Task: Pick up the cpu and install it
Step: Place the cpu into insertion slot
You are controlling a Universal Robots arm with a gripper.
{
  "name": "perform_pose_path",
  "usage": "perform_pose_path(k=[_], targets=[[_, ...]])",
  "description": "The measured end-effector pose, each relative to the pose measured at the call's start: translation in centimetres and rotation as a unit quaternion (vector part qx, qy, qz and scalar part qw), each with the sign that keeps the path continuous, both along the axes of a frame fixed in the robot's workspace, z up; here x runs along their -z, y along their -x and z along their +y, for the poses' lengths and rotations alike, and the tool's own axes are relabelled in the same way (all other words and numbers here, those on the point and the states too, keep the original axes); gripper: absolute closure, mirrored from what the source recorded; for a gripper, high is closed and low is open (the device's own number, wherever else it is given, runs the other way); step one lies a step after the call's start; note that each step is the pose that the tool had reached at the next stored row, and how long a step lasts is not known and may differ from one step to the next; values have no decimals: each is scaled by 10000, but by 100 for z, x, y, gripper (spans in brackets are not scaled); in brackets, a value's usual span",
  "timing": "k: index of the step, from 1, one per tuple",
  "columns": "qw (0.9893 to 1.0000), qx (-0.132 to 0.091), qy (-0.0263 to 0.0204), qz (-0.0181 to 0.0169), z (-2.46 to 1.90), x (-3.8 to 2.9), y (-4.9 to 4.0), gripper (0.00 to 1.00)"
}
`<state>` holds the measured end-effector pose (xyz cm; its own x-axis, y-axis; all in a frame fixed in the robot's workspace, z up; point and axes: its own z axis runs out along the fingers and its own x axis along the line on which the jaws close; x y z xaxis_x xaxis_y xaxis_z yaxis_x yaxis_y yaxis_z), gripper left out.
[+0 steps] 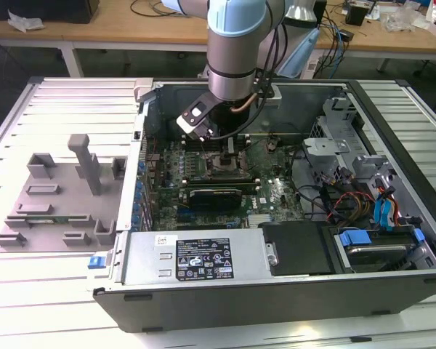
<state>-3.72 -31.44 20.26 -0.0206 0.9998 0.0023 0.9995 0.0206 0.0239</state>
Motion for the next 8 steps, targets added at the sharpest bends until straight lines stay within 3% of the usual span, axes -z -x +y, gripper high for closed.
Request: perform_pose_path(k=[5,8], targets=[[10000,0,-13,-9,6,-23,-4,89],[10000,0,-3,-2,3,-111,-2,89]])
